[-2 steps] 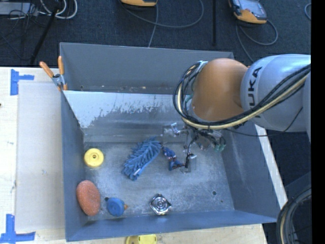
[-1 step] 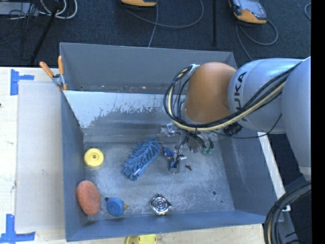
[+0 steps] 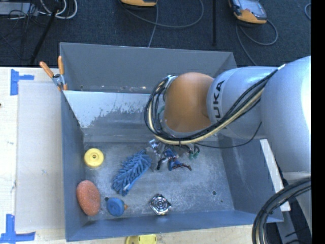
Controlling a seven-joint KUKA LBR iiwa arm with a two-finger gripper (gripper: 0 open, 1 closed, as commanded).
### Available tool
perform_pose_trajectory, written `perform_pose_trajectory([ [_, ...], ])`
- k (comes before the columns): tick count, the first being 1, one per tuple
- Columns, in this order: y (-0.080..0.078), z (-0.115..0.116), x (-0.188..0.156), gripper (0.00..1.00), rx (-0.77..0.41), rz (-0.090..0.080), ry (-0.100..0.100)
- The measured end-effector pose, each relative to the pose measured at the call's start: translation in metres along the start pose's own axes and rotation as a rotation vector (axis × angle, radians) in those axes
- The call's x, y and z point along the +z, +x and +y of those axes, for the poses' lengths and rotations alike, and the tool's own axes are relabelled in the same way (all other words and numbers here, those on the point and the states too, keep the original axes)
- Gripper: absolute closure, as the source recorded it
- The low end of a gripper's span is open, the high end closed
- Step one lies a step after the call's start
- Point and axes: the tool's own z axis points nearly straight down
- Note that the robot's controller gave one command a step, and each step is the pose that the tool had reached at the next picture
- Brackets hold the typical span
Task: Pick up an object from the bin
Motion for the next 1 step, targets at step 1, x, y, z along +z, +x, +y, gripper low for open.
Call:
perform_pose_trajectory([
  [1, 0.0001, -0.0001, 0.0001, 0.0, 0.0, 0.0, 0.0],
])
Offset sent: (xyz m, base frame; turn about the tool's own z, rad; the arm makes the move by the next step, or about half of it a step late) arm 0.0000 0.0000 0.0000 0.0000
